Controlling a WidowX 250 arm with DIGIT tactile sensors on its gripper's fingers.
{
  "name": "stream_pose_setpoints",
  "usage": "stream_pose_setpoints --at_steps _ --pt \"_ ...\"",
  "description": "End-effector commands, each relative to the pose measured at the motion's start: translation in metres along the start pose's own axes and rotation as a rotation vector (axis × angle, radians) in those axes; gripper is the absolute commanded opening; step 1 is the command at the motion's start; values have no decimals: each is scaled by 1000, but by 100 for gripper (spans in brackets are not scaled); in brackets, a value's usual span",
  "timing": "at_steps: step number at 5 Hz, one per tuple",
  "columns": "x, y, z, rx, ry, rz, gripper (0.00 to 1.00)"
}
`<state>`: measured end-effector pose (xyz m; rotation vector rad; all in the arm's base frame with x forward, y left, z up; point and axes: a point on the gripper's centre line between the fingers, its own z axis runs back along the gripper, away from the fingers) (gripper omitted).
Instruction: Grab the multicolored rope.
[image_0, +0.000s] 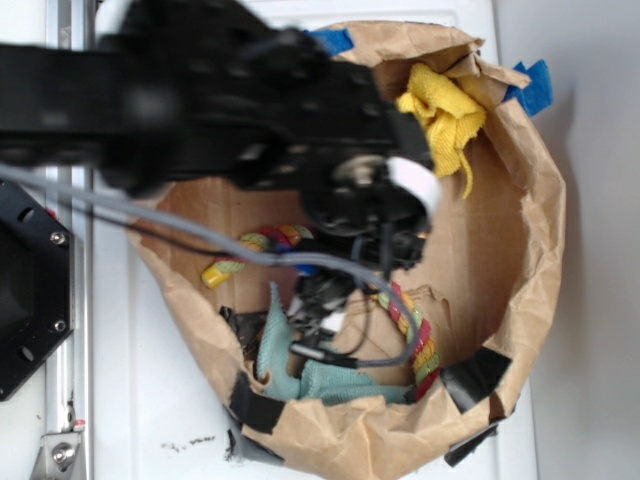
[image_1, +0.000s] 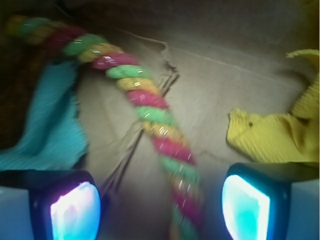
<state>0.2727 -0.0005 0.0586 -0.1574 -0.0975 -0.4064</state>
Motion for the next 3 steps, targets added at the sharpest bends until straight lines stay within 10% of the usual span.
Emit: stream_pose_setpoints --at_steps 1,3 --pt "-2 -16 5 3 -58 -4 100" --pt "-3 -15 -6 9 -33 -10 100"
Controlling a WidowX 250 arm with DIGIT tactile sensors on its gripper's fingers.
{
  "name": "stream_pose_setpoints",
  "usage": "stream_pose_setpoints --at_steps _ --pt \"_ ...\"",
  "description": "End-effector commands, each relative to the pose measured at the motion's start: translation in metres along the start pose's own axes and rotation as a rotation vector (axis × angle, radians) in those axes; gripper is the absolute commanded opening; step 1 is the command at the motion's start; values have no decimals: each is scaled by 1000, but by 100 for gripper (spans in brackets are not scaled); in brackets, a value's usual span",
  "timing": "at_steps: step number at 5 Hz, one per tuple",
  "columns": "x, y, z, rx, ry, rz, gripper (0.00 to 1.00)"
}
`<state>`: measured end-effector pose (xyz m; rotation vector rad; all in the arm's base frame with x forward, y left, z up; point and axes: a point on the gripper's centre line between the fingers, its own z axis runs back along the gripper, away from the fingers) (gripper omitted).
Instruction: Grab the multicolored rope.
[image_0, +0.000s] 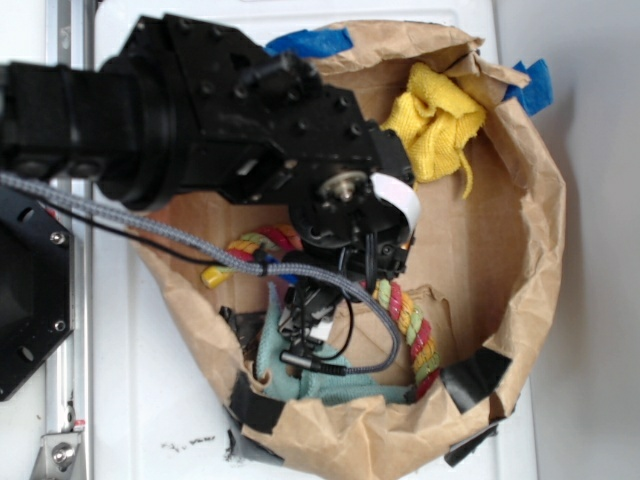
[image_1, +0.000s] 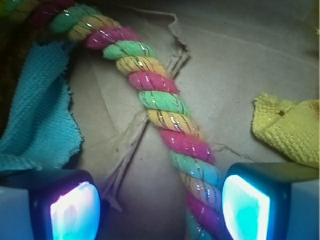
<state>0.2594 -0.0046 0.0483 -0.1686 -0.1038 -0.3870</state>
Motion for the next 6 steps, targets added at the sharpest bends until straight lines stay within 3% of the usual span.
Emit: stream_pose_setpoints --at_steps 1,4,5,6 --pt "7 -10 3 7 -19 -39 100" --pt "11 -7 15 12 -22 -41 100" --pt "17 2 11 102 -38 -45 100" --pt "25 11 -2 111 -26 -49 100"
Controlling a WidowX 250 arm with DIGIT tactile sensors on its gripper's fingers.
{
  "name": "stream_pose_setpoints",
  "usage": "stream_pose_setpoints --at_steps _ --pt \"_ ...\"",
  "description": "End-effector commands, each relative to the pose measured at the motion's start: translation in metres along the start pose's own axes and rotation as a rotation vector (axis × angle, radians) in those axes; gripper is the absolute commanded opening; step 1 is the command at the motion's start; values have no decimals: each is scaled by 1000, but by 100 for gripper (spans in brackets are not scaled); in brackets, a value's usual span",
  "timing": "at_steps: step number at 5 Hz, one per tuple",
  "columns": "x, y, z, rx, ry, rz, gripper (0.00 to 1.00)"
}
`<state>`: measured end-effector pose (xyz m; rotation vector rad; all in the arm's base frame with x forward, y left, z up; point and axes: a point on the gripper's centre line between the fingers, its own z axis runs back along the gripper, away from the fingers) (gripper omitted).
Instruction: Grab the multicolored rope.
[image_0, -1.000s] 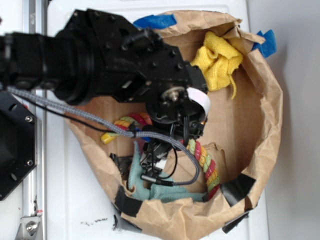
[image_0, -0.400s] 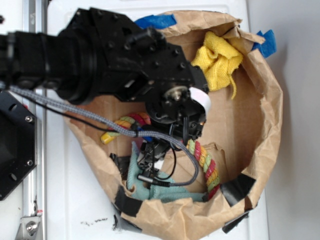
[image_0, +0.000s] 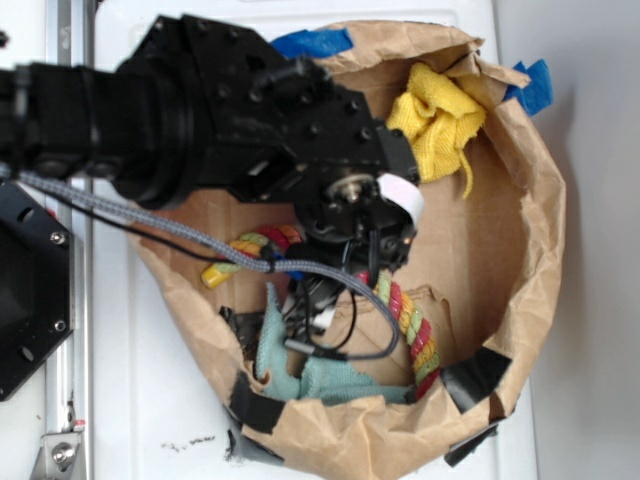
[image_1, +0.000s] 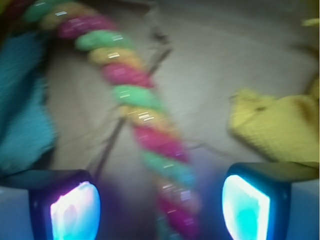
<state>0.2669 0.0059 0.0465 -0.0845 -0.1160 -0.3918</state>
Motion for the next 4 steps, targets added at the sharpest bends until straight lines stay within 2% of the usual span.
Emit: stream_pose_setpoints --at_steps 1,2,3,4 --pt "13 -9 -21 -51 -6 -43 100" --pt "3 -13 -46 -126 36 -31 100" --pt "20 0 -40 -136 21 -25 0" --pt "27 8 -36 -128 9 -31 0"
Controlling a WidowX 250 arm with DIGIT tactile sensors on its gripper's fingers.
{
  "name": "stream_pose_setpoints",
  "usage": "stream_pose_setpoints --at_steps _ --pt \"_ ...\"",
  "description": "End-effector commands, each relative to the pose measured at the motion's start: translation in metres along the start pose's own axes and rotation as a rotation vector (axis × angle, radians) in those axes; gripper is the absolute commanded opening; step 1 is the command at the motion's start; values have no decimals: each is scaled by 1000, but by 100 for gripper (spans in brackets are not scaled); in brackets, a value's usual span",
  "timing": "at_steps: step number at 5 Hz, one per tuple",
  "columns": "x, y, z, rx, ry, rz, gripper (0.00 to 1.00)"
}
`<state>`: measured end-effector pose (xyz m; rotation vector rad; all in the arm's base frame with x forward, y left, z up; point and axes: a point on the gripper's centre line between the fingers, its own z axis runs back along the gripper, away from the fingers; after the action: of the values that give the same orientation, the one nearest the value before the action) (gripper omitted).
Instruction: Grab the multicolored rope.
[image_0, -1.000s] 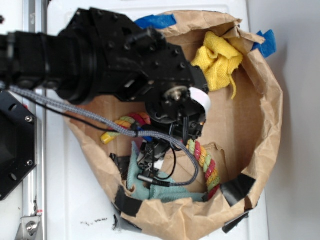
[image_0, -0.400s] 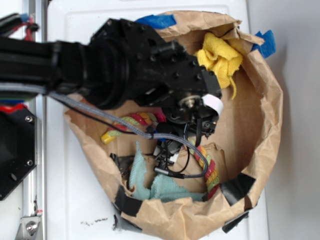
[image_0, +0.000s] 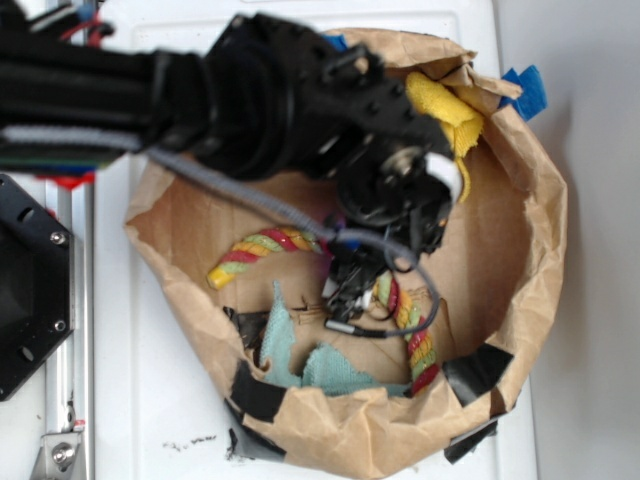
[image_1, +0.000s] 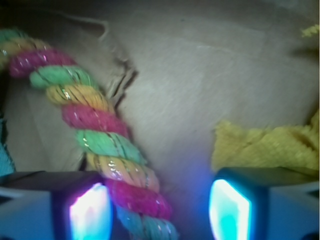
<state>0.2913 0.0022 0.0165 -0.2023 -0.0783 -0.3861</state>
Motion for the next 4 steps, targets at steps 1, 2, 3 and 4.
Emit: stream_pose_setpoints --at_steps 1,2,3,4 --pt "16 5 5 1 -18 -62 0" --pt "22 9 14 15 -40 -68 0" --pt "-17 -29 23 34 -66 -77 0" --pt "-23 -56 58 44 -142 -4 0"
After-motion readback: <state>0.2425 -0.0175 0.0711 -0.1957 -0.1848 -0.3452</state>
